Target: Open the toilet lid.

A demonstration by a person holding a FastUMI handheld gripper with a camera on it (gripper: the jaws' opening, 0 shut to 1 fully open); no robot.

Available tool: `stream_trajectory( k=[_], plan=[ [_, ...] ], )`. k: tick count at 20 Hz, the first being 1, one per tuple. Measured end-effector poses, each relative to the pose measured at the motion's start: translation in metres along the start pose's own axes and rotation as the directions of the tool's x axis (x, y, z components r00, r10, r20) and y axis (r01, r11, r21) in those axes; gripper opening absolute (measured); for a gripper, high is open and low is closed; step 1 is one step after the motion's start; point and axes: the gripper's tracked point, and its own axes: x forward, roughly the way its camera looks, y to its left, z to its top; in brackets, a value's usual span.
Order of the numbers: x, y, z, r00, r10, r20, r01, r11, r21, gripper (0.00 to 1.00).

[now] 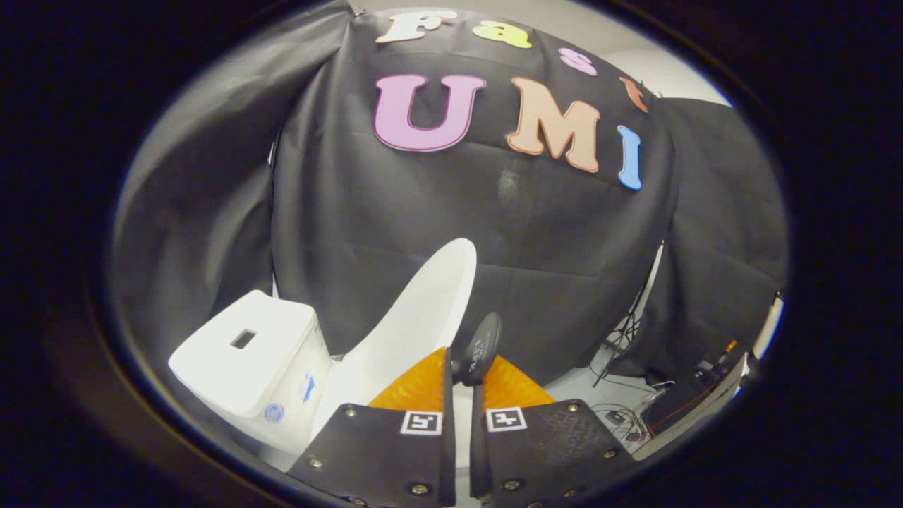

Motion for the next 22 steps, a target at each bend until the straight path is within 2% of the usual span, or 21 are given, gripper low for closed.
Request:
stream_trajectory(
  k=[3, 12, 22],
  plan=[
    [-0.004, 0.020, 0.008, 0.999, 0.037, 0.040, -0.039, 0.998, 0.057, 0.08],
    [-0.019, 0.075, 0.028, 0.991, 0.110, 0.072, -0.111, 0.994, 0.017, 0.08],
    [-0.035, 0.144, 0.039, 0.960, 0.257, 0.107, -0.260, 0.965, 0.015, 0.08]
  ],
)
